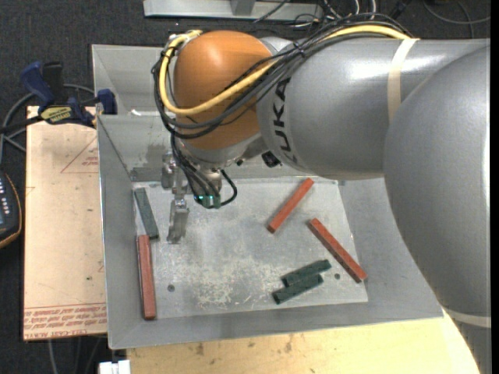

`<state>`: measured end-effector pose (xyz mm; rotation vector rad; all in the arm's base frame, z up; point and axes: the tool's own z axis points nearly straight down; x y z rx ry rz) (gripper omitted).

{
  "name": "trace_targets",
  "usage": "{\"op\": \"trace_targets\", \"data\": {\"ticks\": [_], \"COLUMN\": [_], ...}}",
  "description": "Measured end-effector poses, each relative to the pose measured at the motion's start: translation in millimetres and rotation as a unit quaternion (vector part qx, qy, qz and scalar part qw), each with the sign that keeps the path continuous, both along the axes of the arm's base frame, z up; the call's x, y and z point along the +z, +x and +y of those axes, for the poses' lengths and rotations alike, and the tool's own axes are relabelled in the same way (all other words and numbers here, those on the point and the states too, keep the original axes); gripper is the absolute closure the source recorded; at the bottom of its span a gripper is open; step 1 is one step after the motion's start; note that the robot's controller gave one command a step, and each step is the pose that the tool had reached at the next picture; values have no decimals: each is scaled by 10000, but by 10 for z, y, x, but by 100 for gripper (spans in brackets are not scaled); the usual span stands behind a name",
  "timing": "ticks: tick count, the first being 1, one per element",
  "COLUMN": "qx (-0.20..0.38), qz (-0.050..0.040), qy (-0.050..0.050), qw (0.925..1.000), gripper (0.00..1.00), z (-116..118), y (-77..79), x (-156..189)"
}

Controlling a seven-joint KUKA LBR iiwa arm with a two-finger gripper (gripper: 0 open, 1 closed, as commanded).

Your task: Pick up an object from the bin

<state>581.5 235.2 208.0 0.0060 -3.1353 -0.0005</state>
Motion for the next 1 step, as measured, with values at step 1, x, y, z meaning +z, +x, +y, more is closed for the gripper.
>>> {"op": "trace_targets", "data": {"ticks": [1], "qx": [-1234], "qz": [-71], "qy": [22], "qw": [9923], "gripper": [0], "z": [113], "y": [116], "x": [1184]}}
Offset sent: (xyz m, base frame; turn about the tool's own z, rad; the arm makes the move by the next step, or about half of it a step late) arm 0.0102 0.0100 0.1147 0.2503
